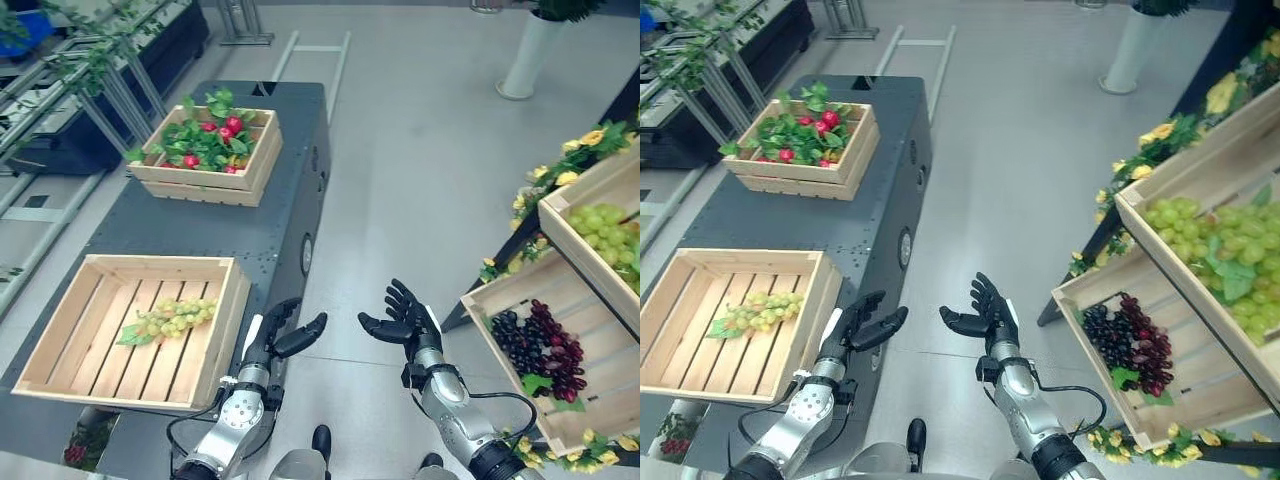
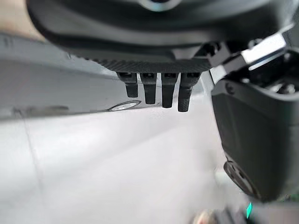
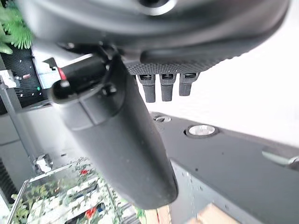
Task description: Pick up the fruits from the basket on one side to the basket on the other side
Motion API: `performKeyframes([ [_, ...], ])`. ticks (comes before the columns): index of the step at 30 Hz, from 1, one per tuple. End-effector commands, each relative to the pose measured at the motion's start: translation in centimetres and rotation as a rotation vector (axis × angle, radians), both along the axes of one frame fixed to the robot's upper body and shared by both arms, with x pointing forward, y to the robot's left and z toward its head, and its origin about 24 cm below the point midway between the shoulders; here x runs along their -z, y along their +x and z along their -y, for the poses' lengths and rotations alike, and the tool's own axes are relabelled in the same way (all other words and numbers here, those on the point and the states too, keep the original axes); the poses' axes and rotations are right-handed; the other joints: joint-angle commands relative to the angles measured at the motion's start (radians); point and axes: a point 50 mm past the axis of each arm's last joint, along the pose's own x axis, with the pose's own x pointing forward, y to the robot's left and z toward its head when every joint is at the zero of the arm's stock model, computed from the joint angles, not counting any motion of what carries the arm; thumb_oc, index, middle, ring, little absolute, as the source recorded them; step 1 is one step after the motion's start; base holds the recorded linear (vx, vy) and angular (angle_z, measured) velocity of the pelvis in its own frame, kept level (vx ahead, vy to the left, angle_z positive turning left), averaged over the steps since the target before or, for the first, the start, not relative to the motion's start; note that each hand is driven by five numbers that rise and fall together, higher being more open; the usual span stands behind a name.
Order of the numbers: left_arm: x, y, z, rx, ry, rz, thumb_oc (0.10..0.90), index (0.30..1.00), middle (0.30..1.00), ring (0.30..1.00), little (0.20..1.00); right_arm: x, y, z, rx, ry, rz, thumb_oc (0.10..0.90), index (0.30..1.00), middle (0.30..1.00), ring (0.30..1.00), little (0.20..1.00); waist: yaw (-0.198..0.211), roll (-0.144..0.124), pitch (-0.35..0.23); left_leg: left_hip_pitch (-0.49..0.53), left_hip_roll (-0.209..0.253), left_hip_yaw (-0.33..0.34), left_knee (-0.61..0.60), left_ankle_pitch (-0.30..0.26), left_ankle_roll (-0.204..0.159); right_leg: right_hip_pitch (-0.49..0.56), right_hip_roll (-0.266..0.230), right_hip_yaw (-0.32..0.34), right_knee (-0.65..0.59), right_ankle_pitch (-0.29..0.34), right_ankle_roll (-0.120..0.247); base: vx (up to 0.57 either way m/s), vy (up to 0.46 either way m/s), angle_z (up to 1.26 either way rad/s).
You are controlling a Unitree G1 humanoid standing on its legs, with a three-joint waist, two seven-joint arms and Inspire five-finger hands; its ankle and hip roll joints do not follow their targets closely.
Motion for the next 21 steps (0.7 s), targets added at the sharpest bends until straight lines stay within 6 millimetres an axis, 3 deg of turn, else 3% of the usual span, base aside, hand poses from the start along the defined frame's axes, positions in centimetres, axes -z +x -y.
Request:
performKeyframes([
  [1,-2.7,1.7,0.2,0.167,0.093,0.109,0.800,0.900,0.900,0.900,0.900,-4.0,1.2,-1.2,0.008,0.062,0.187,0.800,0.900,0.900,0.900,0.900,-0.014,0.014,0.009,0.047,-0.089,-0.050,-0.068,-0.039,0.072,-0.116,0.131,0.180,0.068,0.112,-0.031,0.11,-0.093,0.35],
  [2,-2.6,1.7,0.2,0.171,0.098,0.102,0.800,0.900,0.900,0.900,0.900,-3.9,1.1,-1.2,0.007,0.061,0.186,0.800,0.900,0.900,0.900,0.900,-0.019,0.015,0.010,0.048,-0.088,-0.056,-0.066,-0.040,0.071,-0.117,0.141,0.188,0.053,0.111,-0.032,0.12,-0.163,0.57],
  [4,-2.2,1.7,0.0,0.189,0.118,0.047,0.800,0.900,0.900,0.900,0.900,-3.6,0.6,-0.7,0.000,0.044,0.175,0.800,0.900,0.900,0.900,0.900,-0.050,0.008,0.013,0.045,-0.092,-0.099,-0.040,-0.059,0.061,-0.126,0.201,0.267,-0.115,0.121,-0.029,0.14,-0.241,0.78],
  [5,-1.8,1.9,0.3,0.208,0.128,0.031,0.800,0.900,0.900,0.900,0.900,-3.4,0.5,0.1,0.022,0.038,0.164,0.800,0.900,0.900,0.900,0.900,-0.082,0.003,0.013,0.040,-0.103,-0.152,-0.035,-0.075,0.058,-0.139,0.264,0.375,-0.267,0.122,-0.024,0.15,-0.321,0.84],
  [6,-1.7,1.9,0.6,0.220,0.131,0.032,0.800,0.900,0.900,0.900,0.900,-3.3,0.5,0.4,0.034,0.038,0.162,0.800,0.900,0.900,0.900,0.900,-0.096,-0.001,0.010,0.037,-0.114,-0.179,-0.036,-0.079,0.060,-0.142,0.296,0.431,-0.314,0.122,-0.020,0.17,-0.373,1.28],
  [8,-1.7,2.2,1.0,0.227,0.142,0.059,0.800,0.900,0.900,0.900,0.900,-3.0,0.5,1.2,0.063,0.035,0.152,0.800,0.900,0.900,0.900,0.900,-0.124,-0.010,0.003,0.025,-0.132,-0.242,-0.021,-0.086,0.065,-0.132,0.360,0.535,-0.316,0.092,-0.028,0.12,-0.256,1.43],
  [9,-1.6,2.3,1.2,0.235,0.150,0.066,0.800,0.900,0.900,0.900,0.900,-2.6,0.4,1.6,0.087,0.039,0.138,0.800,0.900,0.900,0.900,0.900,-0.130,-0.016,-0.003,0.010,-0.139,-0.262,-0.003,-0.084,0.062,-0.120,0.366,0.542,-0.298,0.073,-0.032,0.10,-0.244,1.44],
  [11,-1.6,2.5,1.3,0.203,0.133,0.062,0.800,0.900,0.900,0.900,0.900,-2.2,0.6,1.6,0.071,0.072,0.108,0.800,0.900,0.900,0.900,0.900,-0.122,-0.025,-0.003,-0.001,-0.121,-0.246,0.023,-0.085,0.049,-0.114,0.345,0.482,-0.272,0.053,-0.027,0.18,-0.297,1.65],
  [12,-1.8,2.6,1.9,0.224,0.096,0.074,0.800,0.900,0.900,0.900,0.900,-1.9,0.5,1.8,0.061,0.089,0.101,0.800,0.900,0.900,0.900,0.900,-0.116,-0.040,-0.006,0.011,-0.096,-0.223,0.021,-0.085,0.037,-0.070,0.338,0.448,-0.302,0.041,-0.045,0.26,-0.318,1.39],
  [17,-1.9,2.5,3.8,0.252,0.092,0.092,0.800,0.900,0.900,0.900,0.900,-1.1,0.7,2.5,0.034,0.075,0.040,0.800,0.900,0.900,0.900,0.900,-0.085,-0.062,-0.037,0.011,-0.069,-0.229,0.022,-0.080,0.007,0.034,0.332,0.404,-0.417,0.035,-0.078,0.19,-0.206,0.45],
  [20,-1.8,2.6,3.3,0.232,0.096,0.084,0.800,0.900,0.900,0.900,0.900,-1.4,1.0,1.9,-0.032,0.135,0.046,0.800,0.900,0.900,0.900,0.900,-0.068,-0.072,-0.042,-0.016,-0.060,-0.210,0.036,-0.070,-0.008,0.049,0.322,0.349,-0.421,0.019,-0.086,0.14,-0.188,0.10],
  [21,-2.0,2.6,3.1,0.245,0.097,0.093,0.800,0.900,0.900,0.900,0.900,-1.7,1.0,2.1,-0.017,0.152,0.059,0.800,0.900,0.900,0.900,0.900,-0.063,-0.075,-0.045,-0.029,-0.048,-0.175,0.034,-0.064,-0.015,0.055,0.318,0.312,-0.423,0.006,-0.092,0.07,-0.117,0.20],
])
